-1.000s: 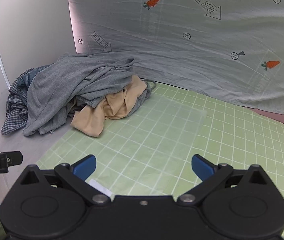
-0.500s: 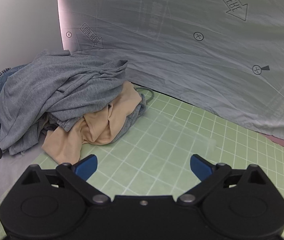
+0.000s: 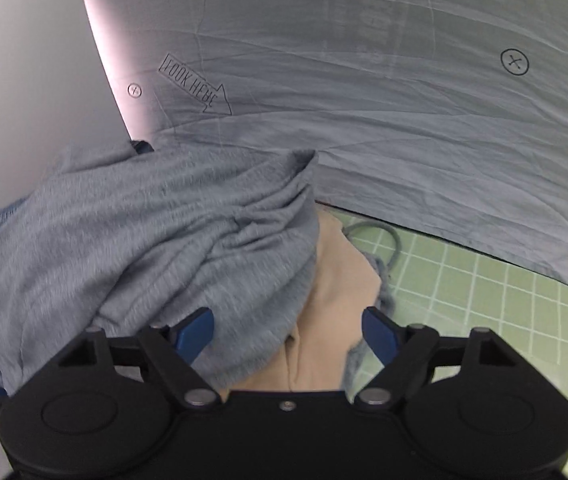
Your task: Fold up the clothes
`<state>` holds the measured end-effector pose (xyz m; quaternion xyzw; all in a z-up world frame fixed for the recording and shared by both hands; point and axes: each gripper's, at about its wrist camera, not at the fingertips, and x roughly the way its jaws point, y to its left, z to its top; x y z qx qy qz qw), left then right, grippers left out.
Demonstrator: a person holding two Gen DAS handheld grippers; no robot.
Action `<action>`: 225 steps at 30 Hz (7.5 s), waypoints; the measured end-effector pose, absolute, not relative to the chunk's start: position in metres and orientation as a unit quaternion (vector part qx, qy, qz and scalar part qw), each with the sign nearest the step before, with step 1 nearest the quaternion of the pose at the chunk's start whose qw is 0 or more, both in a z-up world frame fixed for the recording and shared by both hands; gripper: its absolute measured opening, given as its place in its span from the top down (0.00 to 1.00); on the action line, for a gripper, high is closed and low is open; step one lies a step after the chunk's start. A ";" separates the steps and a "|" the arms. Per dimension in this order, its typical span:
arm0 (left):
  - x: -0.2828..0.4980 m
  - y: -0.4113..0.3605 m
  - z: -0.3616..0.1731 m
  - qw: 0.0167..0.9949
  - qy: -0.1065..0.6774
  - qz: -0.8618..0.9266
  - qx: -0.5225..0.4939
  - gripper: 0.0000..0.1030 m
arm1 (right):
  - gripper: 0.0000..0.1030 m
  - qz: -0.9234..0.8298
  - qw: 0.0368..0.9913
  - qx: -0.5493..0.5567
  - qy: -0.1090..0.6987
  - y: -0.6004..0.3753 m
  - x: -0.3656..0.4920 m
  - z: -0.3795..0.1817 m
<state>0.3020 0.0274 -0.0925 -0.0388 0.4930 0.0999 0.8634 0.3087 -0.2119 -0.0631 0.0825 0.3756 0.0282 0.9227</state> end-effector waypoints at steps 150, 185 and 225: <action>0.055 -0.260 -0.123 0.813 0.555 -0.145 0.097 0.94 | 0.51 -0.399 0.805 0.221 0.380 -0.631 -0.213 -0.072; 0.058 -0.072 -0.101 0.844 0.509 0.167 -0.022 0.94 | 0.98 -0.395 0.750 0.457 0.268 -0.652 -0.283 -0.128; 0.079 -0.130 -0.111 0.843 0.528 0.085 -0.048 0.45 | 0.47 -0.404 0.764 0.352 0.359 -0.648 -0.222 -0.109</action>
